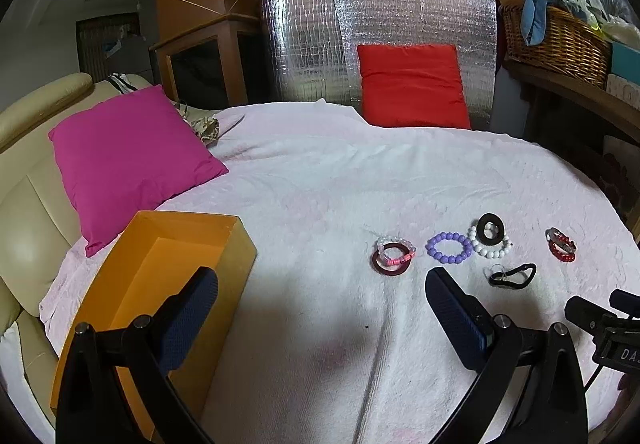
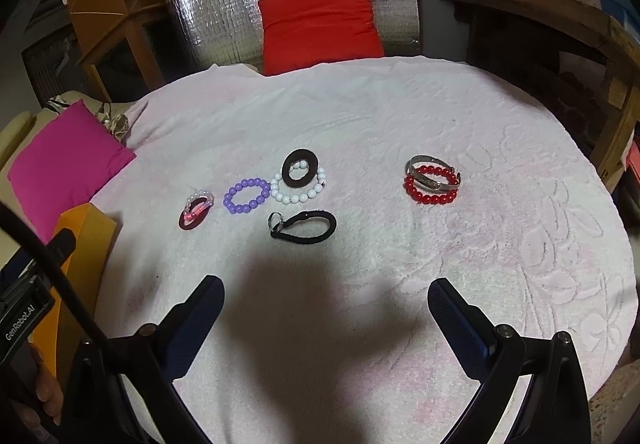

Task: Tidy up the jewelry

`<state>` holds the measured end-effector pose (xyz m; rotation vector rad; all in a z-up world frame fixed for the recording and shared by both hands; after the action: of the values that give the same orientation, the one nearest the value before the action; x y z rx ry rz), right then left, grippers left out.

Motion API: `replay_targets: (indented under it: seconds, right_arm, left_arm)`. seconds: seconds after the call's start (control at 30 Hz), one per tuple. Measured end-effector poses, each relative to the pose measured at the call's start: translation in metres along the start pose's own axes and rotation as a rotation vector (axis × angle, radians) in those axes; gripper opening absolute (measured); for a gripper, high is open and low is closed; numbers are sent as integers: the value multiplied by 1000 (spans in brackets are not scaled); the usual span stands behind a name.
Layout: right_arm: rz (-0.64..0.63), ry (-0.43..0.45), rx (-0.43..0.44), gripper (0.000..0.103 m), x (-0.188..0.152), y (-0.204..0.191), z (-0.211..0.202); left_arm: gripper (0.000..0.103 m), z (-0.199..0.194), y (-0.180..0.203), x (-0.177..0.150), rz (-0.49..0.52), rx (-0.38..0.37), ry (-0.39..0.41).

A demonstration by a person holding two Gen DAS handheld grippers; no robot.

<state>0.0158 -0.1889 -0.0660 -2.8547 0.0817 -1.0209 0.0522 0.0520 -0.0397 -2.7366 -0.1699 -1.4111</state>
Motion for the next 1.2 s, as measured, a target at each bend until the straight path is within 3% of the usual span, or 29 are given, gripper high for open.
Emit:
replay_targets:
  seconds: [0.63, 0.93, 1.07, 1.2]
  right_arm:
    - [-26, -11, 31, 102, 7, -1, 20]
    - [-37, -26, 125, 94, 16, 10, 52]
    - [-39, -38, 121, 88, 22, 12, 70]
    - [-41, -116, 120, 65, 25, 10, 98]
  left_arm:
    - [103, 18, 5, -4, 23, 9, -31]
    - [103, 68, -6, -7, 5, 5, -171]
    - [103, 87, -10, -10, -18, 3, -233]
    - [103, 95, -7, -9, -14, -14, -242]
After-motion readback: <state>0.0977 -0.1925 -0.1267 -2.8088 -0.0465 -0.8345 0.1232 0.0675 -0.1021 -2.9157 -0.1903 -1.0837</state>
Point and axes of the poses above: each gripper's, at about its wrist camera, not at the fingertips, and z roughly the way its jaws point, y to its right, x to its top, the point moved 3 cm from there along z, roughly the way its jaws point, and after that the axes turned 6 degrees about -z, right-handed, at the moved point
